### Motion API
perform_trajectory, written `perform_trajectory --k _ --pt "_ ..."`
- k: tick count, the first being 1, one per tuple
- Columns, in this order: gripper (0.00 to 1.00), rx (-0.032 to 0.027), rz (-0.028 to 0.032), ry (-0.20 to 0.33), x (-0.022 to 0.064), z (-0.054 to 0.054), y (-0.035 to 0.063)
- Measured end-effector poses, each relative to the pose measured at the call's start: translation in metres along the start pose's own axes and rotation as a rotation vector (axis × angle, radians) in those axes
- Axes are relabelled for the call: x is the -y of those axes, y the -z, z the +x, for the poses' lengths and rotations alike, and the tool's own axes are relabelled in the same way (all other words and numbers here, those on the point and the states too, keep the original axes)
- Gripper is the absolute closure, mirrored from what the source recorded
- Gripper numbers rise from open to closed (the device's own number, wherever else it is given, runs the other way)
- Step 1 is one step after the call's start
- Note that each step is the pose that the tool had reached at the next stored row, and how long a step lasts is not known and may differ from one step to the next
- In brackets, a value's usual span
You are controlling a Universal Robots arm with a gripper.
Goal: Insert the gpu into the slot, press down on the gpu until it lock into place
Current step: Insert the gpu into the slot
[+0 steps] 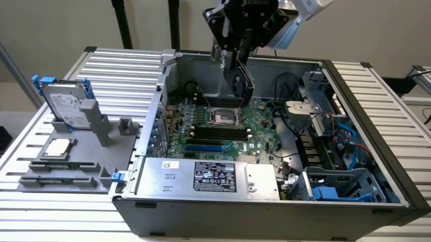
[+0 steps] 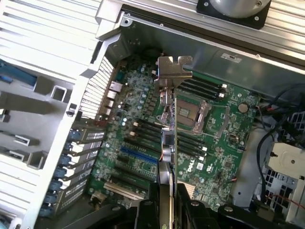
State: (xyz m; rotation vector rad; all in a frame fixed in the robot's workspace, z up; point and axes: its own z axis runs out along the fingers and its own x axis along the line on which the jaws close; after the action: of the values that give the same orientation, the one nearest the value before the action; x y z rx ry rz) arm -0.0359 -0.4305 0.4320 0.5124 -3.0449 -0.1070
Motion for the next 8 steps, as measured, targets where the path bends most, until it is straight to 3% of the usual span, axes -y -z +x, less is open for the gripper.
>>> perform_trajectory --k 8 --pt "0.74 -0.0096 0.0017 0.144 0.0000 0.0000 -0.0002"
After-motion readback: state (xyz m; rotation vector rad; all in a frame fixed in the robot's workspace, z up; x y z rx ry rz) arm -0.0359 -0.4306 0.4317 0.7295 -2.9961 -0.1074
